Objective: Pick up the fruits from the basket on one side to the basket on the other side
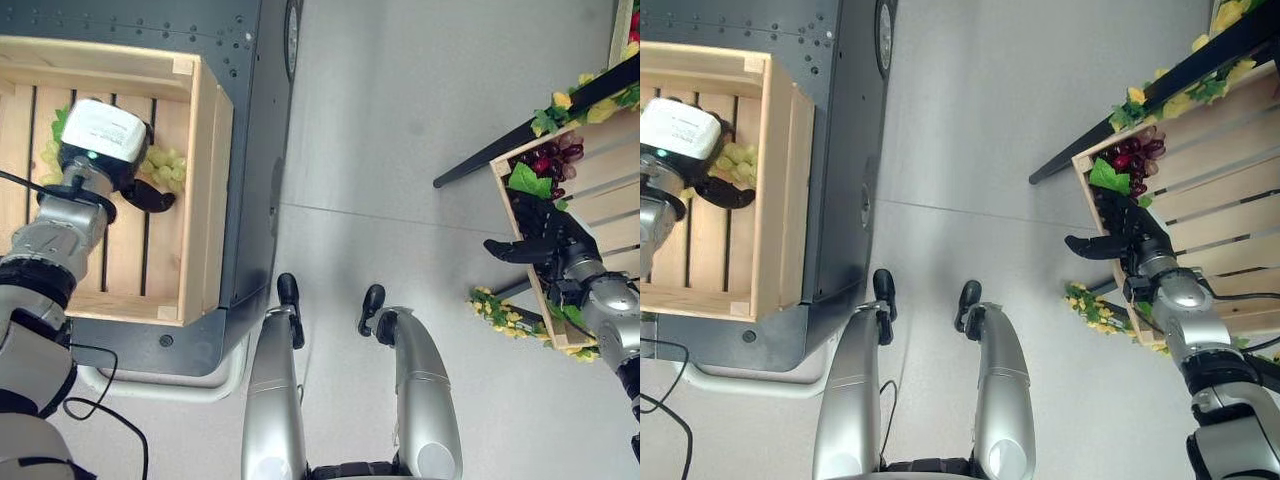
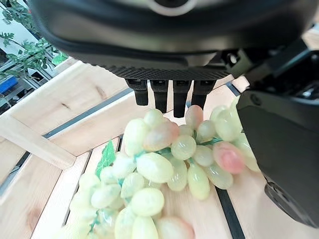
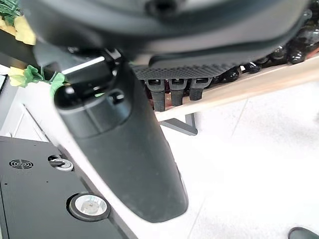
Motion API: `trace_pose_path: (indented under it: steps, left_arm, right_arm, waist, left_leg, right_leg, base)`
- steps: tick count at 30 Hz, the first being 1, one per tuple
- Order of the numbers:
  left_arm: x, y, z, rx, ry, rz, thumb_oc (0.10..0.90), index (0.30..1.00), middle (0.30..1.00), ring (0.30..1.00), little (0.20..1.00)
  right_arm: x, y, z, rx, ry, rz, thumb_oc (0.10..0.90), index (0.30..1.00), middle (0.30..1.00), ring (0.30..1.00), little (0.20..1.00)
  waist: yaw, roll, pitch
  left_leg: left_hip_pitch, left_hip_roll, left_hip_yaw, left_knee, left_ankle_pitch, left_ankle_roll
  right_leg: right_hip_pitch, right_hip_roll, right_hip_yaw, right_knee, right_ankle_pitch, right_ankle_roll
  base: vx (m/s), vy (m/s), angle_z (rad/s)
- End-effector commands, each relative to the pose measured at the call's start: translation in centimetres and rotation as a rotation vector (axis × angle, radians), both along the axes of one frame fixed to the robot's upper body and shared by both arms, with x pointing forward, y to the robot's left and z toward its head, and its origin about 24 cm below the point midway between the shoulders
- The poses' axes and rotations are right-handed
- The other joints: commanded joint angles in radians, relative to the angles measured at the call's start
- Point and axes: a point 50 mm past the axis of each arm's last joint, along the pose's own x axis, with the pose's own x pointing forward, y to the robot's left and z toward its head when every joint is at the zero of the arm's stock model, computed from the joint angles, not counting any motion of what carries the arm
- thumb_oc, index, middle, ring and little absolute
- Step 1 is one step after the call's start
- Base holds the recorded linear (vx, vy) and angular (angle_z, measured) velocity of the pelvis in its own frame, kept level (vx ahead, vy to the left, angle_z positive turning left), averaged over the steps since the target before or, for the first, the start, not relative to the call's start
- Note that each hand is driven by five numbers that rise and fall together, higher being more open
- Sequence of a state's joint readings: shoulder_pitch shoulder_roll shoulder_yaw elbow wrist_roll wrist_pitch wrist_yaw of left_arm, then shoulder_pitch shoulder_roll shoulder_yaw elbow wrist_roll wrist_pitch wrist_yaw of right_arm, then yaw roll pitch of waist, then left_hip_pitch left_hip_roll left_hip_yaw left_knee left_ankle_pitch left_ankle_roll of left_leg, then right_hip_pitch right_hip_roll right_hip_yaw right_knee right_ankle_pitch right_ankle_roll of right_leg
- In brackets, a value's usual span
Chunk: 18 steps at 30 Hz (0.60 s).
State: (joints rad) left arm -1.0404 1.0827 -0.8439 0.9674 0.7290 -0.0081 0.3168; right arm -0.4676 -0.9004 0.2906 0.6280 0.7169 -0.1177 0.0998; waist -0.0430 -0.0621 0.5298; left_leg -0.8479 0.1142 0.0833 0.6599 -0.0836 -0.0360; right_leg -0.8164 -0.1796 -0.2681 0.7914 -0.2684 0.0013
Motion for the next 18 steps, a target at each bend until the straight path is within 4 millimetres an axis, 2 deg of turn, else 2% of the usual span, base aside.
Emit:
trace_pose_path:
  steps: [1, 3, 4, 5, 18]
  left_arm:
    - [-2.7, 5.3, 1.5, 0.012, -0.065, 0.297, 0.800, 0.900, 0.900, 0.900, 0.900]
    - [-2.5, 5.1, 1.3, -0.001, -0.045, 0.286, 0.800, 0.900, 0.900, 0.900, 0.900]
    - [-2.4, 4.9, 1.1, -0.011, -0.035, 0.269, 0.477, 0.415, 0.415, 0.415, 0.415]
    - [-2.3, 4.8, 1.0, -0.019, -0.029, 0.261, 0.400, 0.300, 0.300, 0.300, 0.300]
    - [-1.6, 3.3, 1.8, -0.145, -0.139, 0.103, 0.400, 0.300, 0.300, 0.300, 0.300]
  right_arm:
    - [1.9, 5.8, 2.5, 0.071, -0.162, 0.327, 0.800, 0.900, 0.900, 0.900, 0.900]
    - [1.9, 6.0, 2.7, 0.080, -0.174, 0.328, 0.800, 0.900, 0.900, 0.900, 0.900]
    - [2.0, 6.2, 2.8, 0.080, -0.181, 0.330, 0.800, 0.900, 0.900, 0.900, 0.900]
    - [2.0, 6.2, 2.9, 0.079, -0.184, 0.333, 0.800, 0.900, 0.900, 0.900, 0.900]
    - [1.8, 6.7, 2.8, 0.102, -0.209, 0.336, 0.800, 0.900, 0.900, 0.900, 0.900]
  waist:
    - [0.014, -0.016, -0.010]
    - [0.015, -0.018, -0.010]
    - [0.015, -0.018, -0.010]
    - [0.015, -0.018, -0.010]
    - [0.019, -0.002, -0.010]
  left_leg:
    - [0.052, -0.043, 0.103, 0.001, -0.133, 0.035]
    - [0.050, -0.045, 0.101, -0.003, -0.132, 0.035]
    - [0.050, -0.047, 0.101, -0.002, -0.133, 0.036]
    - [0.051, -0.047, 0.101, -0.002, -0.134, 0.037]
    - [0.123, -0.056, 0.110, -0.030, -0.138, 0.039]
  right_leg:
    - [0.030, 0.039, -0.012, -0.086, 0.061, 0.014]
    - [0.029, 0.039, -0.012, -0.089, 0.063, 0.014]
    - [0.029, 0.039, -0.011, -0.089, 0.063, 0.015]
    - [0.030, 0.039, -0.011, -0.088, 0.062, 0.015]
    - [0.091, 0.036, -0.003, -0.106, 0.059, 0.023]
  base:
    - [-0.03, 0.002, 0.01]
    - [0.00, 0.000, 0.00]
    - [0.00, 0.000, 0.00]
    - [0.00, 0.000, 0.00]
    - [0.00, 0.002, 0.00]
